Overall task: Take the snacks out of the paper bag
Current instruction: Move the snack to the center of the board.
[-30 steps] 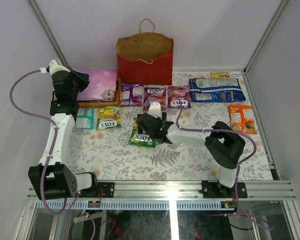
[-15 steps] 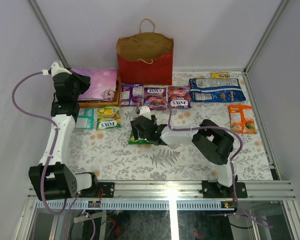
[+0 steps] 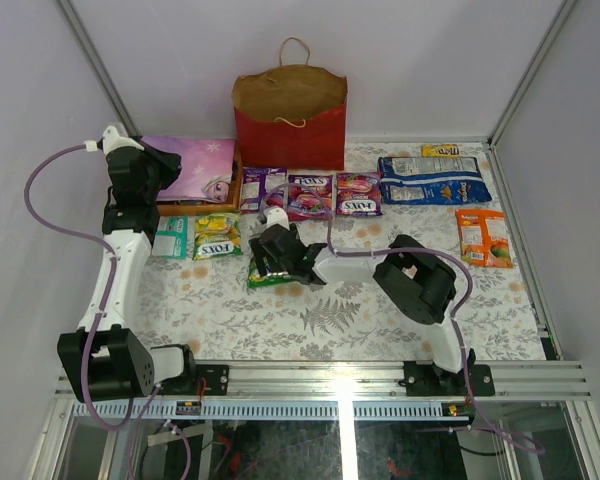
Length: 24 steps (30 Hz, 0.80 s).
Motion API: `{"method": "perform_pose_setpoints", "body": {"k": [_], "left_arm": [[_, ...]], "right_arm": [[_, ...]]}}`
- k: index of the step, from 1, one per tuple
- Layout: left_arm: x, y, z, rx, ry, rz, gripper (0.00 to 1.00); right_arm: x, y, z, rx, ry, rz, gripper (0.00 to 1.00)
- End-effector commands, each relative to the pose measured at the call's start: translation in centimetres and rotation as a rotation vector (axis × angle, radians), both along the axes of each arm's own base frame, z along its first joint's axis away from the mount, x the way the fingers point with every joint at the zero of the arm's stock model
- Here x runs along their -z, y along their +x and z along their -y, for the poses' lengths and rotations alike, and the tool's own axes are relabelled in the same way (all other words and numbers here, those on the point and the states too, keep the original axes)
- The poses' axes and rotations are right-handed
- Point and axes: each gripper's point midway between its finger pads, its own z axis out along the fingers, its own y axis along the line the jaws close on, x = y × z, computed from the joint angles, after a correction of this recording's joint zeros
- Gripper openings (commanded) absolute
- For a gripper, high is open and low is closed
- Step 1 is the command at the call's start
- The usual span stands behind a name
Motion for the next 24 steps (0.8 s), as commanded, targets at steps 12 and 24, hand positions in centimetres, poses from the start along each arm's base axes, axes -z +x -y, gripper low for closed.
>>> {"method": "perform_pose_setpoints", "body": {"k": [12, 24], "left_arm": [[-0.4, 0.4, -0.1, 0.022, 0.037, 0.044, 0.04], [0.7, 0.9, -0.1, 0.035, 0.065, 0.019, 0.04]], "right_arm": [[2.1, 5.0, -1.0, -0.030, -0.048, -0.043, 0.83], [-14.7, 7.0, 7.9, 0.102, 0.202, 0.184, 0.99]]}}
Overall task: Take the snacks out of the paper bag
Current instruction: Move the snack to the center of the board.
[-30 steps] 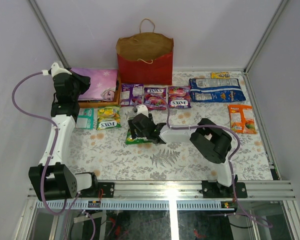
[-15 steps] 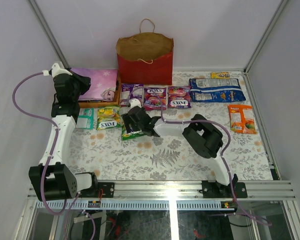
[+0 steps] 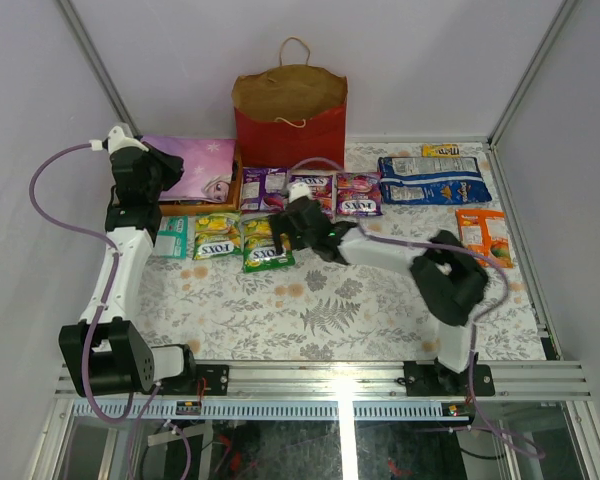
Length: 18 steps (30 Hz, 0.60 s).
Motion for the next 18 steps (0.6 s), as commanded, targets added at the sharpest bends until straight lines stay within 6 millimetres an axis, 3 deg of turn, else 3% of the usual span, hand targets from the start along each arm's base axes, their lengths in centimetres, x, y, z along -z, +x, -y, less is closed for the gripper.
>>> {"method": "perform_pose_setpoints", "body": {"k": [1, 2, 6, 11, 16, 18], "left_arm": [[-0.8, 0.4, 0.0, 0.025, 0.030, 0.046, 0.04], [-0.8, 0.5, 0.2, 0.031, 0.028, 0.047, 0.04], [-0.5, 0.8, 0.7, 0.065, 0.015, 0.049, 0.04], [-0.4, 1.2, 1.3, 0.110, 0.044, 0.047, 0.05], [0.2, 1.5, 1.8, 0.137, 0.070, 0.034, 0.06], [0.3, 1.7, 1.9, 0.141, 0.077, 0.029, 0.06]], "right_arm": [[-12.2, 3.5, 8.3, 0.174, 0.224, 0.177, 0.99], [-12.6, 4.3, 11.6, 0.246, 0.244, 0.175, 0.99], [-10.9, 6.8, 24.9, 0.577, 0.221, 0.126, 0.99], [-9.2, 6.4, 39.0, 1.026, 0.114, 0.095, 0.99], [-6.1, 4.2, 48.6, 1.369, 0.222, 0.011, 0.99], [-5.0, 3.2, 50.9, 1.476, 0.232, -0.012, 0.99]]}}
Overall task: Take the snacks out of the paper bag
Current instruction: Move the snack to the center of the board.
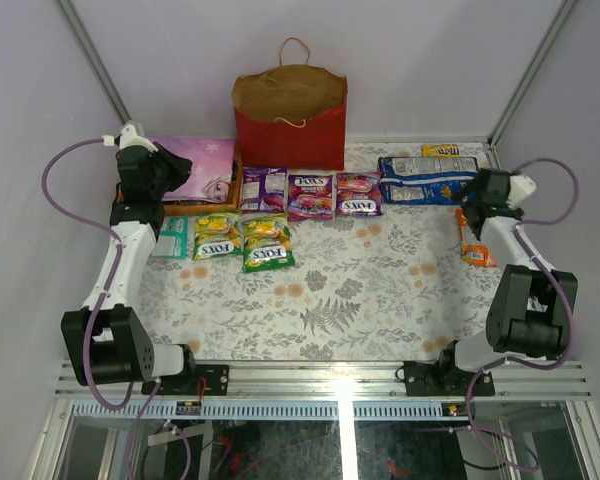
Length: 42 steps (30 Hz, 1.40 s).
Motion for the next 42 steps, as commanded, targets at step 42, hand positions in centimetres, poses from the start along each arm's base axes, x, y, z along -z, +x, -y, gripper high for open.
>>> {"method": "perform_pose_setpoints", "body": {"k": [42], "left_arm": [[-1.2, 0.2, 1.5, 0.077, 0.065, 0.044, 0.06]], "right_arm": [[13.1, -8.6, -5.4, 0.268, 0.457, -0.364, 0.94]]}}
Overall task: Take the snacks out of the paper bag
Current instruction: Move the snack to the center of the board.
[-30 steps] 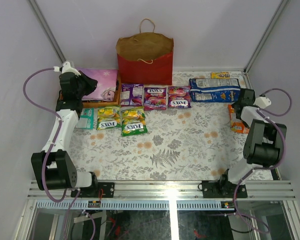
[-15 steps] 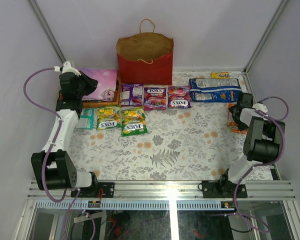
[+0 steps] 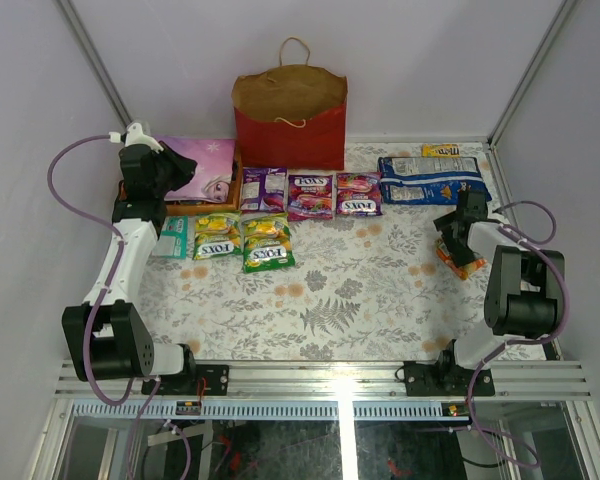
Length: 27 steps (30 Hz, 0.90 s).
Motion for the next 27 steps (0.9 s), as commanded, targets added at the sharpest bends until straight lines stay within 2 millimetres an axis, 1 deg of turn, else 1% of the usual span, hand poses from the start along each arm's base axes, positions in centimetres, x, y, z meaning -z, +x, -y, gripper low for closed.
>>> {"method": "perform_pose_setpoints", "body": {"k": [1, 6, 9, 13, 14, 17, 20, 22, 23, 25, 27], "left_arm": [[-2.0, -0.2, 0.2, 0.007, 0.037, 0.059, 0.06], [-1.7, -0.1, 0.0, 0.003, 0.042, 0.050, 0.06], [-1.7, -0.1, 0.0, 0.003, 0.044, 0.051, 0.06], [-1.6, -0.2, 0.0, 0.002, 0.043, 0.049, 0.06], [-1.6, -0.2, 0.0, 0.001, 0.043, 0.050, 0.06], [-1.8, -0.3, 0.1, 0.003, 0.041, 0.052, 0.06], [-1.9, -0.3, 0.2, 0.002, 0.044, 0.056, 0.07], [-2.0, -0.4, 0.2, 0.003, 0.046, 0.056, 0.07], [-2.0, -0.4, 0.2, 0.003, 0.046, 0.057, 0.07], [-2.0, -0.4, 0.2, 0.002, 0.046, 0.056, 0.07], [-1.9, -0.4, 0.3, 0.006, 0.045, 0.056, 0.07]], "right_arm": [[2.8, -3.6, -3.5, -0.026, 0.138, -0.134, 0.94], [3.4, -4.7, -6.3, -0.093, 0.163, -0.162, 0.94], [3.7, -5.5, -9.1, -0.169, 0.165, -0.180, 0.94], [4.7, -7.6, -14.1, -0.302, 0.163, -0.228, 0.94], [5.0, -8.4, -16.0, -0.353, 0.163, -0.241, 0.94], [6.2, -10.5, -20.2, -0.482, 0.179, -0.306, 0.94], [6.4, -12.0, -24.3, -0.616, 0.170, -0.346, 0.95], [6.1, -12.9, -26.7, -0.711, 0.148, -0.359, 0.95], [5.8, -13.1, -28.0, -0.768, 0.138, -0.351, 0.95], [4.8, -13.0, -30.7, -0.900, 0.114, -0.324, 0.95], [3.3, -12.0, -33.4, -1.026, 0.096, -0.260, 0.96]]}}
